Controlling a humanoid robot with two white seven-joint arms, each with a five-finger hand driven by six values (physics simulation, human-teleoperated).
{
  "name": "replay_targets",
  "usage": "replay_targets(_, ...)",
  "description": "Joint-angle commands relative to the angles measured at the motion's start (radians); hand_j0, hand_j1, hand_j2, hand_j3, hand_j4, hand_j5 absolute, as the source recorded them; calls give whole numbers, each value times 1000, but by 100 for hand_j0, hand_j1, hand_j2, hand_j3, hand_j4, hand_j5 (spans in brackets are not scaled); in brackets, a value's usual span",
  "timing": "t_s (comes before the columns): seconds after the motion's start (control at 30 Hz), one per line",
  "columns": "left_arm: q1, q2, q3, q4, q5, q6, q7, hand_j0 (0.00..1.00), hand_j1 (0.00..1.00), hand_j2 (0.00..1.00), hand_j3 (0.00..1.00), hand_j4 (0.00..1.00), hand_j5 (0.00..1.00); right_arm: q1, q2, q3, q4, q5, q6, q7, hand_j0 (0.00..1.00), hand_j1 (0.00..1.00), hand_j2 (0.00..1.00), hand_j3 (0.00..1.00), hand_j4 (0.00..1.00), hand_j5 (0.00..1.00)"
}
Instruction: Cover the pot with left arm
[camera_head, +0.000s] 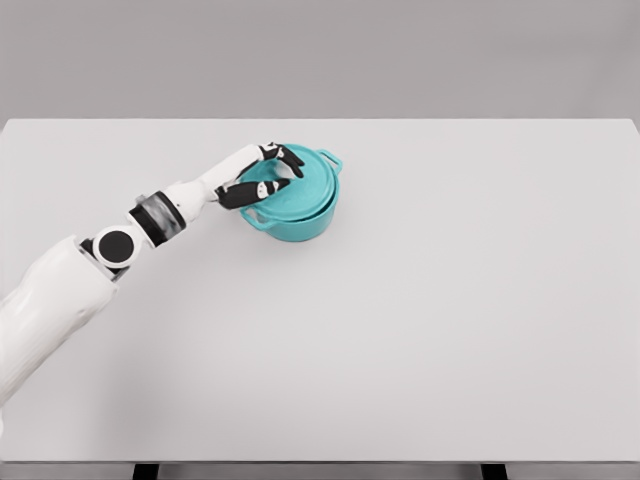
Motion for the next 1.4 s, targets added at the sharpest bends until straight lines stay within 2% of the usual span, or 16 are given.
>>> replay_targets(0.0,-2,-2,0,0,5,-3,-1,46,46,46,46,46,46,0,0,0,0,1,0,0,100,100,100,100,100,100)
replay_targets(0.8,0,-5,-1,-3,5,-8,-1,47,47,47,47,47,47,0,0,0,0,1,-1,0,100,100,100,100,100,100)
replay_targets(0.87,0,-5,-3,-2,5,-8,-1,53,53,53,53,53,53,0,0,0,0,1,-1,0,100,100,100,100,100,100)
replay_targets(0.97,0,-5,-3,-2,5,-8,-1,68,68,68,68,68,68,0,0,0,0,1,0,0,100,100,100,100,100,100)
replay_targets(1.03,0,-5,-1,-2,5,-8,-1,72,72,72,72,72,72,0,0,0,0,1,0,0,100,100,100,100,100,100)
replay_targets(1.27,-2,-5,-1,0,-9,-9,1,76,76,76,76,76,76,0,0,0,0,1,0,0,100,100,100,100,100,100)
replay_targets(1.37,-2,-6,0,0,-9,-9,1,83,83,83,83,83,83,0,0,0,0,1,0,0,100,100,100,100,100,100)
